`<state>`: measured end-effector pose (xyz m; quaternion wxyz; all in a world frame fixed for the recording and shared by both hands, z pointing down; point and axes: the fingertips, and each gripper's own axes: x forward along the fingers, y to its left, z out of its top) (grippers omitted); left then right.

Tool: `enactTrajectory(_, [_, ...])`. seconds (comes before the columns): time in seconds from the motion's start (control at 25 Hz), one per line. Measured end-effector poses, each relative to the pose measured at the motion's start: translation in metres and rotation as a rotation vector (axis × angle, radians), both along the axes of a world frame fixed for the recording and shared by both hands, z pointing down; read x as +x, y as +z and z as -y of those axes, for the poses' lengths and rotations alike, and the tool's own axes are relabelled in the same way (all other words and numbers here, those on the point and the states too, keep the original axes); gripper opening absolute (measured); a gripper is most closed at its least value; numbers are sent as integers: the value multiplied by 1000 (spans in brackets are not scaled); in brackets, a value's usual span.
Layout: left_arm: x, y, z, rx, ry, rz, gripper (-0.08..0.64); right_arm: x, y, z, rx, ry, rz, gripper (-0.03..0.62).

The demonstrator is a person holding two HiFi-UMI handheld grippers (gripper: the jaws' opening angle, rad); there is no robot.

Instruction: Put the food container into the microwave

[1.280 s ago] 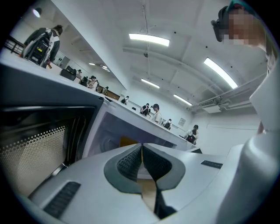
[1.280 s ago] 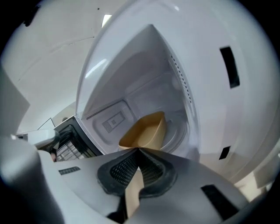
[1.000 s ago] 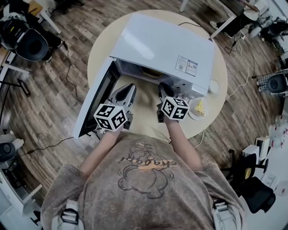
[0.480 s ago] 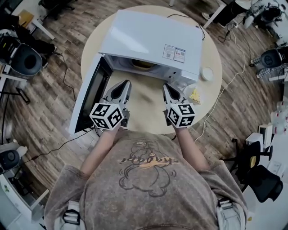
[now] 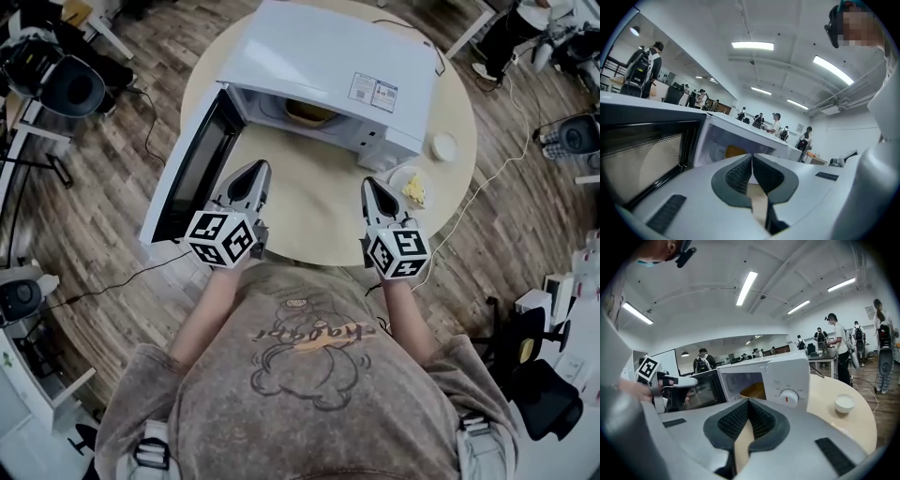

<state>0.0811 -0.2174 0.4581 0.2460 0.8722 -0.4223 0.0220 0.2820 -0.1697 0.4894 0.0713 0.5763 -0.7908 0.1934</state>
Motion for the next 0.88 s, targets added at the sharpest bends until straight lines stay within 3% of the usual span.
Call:
enactTrajectory(0.28, [-20,-1,-21,-3,10,12,34,3,-2,-24,17,49,-22,0])
enactTrajectory(0.88, [-78,-3,-76,0,126,-37,34,-80,-22,-96,32,141,-48,0])
